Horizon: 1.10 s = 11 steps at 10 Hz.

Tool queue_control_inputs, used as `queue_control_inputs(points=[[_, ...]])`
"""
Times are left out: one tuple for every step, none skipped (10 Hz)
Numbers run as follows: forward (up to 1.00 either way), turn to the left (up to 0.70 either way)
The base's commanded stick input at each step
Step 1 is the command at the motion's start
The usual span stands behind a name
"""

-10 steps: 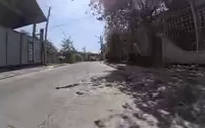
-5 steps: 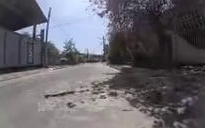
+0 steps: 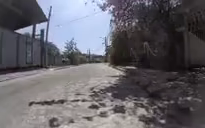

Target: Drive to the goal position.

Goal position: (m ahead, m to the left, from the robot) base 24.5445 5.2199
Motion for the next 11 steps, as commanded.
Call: queue_control_inputs(points=[[1.00,0.04],[1.00,0.04],[1.00,0.04],[1.00,0.04],[1.00,0.04],[1.00,0.04],[1.00,0.04],[1.00,0.04],[1.00,0.04],[1.00,0.04],[1.00,-0.10]])
